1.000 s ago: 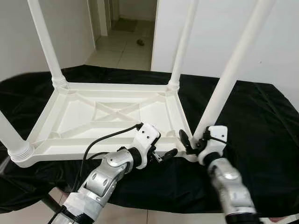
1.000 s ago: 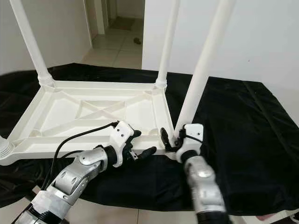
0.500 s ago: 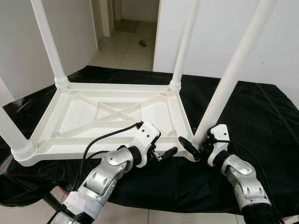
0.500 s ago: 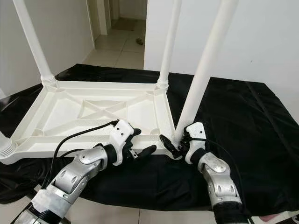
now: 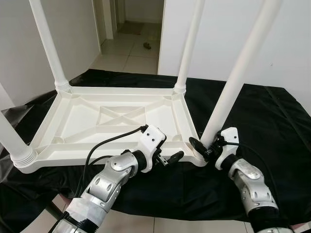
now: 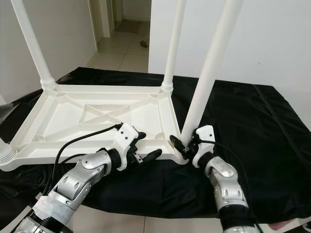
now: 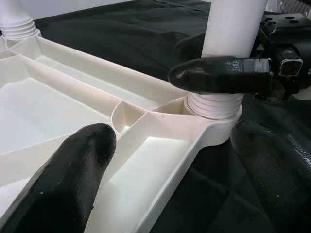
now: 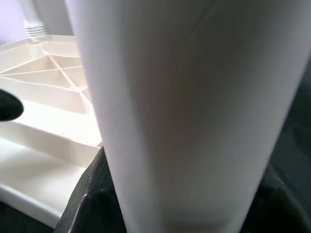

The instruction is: Building children table

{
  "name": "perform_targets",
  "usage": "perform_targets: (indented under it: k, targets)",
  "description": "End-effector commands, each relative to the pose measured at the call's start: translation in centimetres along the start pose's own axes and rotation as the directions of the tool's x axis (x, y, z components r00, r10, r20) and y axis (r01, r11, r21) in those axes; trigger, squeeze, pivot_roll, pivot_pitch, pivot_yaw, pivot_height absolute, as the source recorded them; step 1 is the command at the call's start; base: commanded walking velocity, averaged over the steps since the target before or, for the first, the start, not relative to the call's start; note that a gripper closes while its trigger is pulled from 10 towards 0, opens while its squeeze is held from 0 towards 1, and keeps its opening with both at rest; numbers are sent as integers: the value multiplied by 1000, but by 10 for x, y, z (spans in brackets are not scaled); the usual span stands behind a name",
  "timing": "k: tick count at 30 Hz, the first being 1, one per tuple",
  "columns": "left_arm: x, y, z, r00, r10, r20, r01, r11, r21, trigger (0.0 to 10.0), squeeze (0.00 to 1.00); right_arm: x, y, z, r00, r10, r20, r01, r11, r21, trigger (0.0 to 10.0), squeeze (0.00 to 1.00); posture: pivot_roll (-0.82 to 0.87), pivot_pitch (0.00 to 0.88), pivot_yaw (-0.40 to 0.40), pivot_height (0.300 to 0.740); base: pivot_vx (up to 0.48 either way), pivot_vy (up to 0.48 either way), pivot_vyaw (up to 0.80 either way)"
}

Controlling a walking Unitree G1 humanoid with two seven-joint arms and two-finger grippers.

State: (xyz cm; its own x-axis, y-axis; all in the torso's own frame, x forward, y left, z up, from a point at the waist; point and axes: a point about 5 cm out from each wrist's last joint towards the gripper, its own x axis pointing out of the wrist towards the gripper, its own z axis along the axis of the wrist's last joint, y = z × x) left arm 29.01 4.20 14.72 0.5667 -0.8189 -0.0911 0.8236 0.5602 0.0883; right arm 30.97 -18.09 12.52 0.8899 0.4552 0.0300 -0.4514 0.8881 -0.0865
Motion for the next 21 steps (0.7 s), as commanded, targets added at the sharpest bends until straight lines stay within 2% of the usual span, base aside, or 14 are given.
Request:
perform_targets:
  k: [1,6,7,10,12,16,20,21]
  targets:
    - [1,0,1,1000,-24,0,24,1000,17,10000,0,1,13,-11,997,-57,-47,58,998,28,0,0,5,0,-20,740,0,0,0]
    - [1,0,1,1000,-23,2,23,1000,15,10000,0,2,19,-13,990,-135,-49,138,989,44,0,0,4,0,-21,740,0,0,0]
    - [2,0,1,1000,-21,4,21,1000,13,10000,0,4,25,-13,978,-203,-55,206,977,55,0,0,4,0,-21,740,0,0,0]
    - [2,-1,1,1000,-19,4,19,1000,14,10000,0,7,31,-15,962,-266,-68,270,961,54,0,0,4,0,-21,740,0,0,0]
    - [1,-1,0,1000,-20,3,19,1000,11,10000,0,11,44,-15,932,-352,-86,359,930,82,0,0,8,0,-24,740,0,0,0]
    - [1,-1,0,1000,-18,2,18,1000,7,10000,0,12,51,-15,912,-397,-103,406,908,100,0,0,11,0,-24,740,0,0,0]
    - [1,0,0,1000,-12,3,12,1000,5,10000,0,13,59,-12,924,-372,-90,380,919,104,0,0,9,0,-23,740,0,0,0]
    - [0,-1,1,1000,-12,3,12,1000,6,10000,0,13,59,-11,924,-372,-89,380,919,104,10000,0,8,0,-23,740,0,0,0]
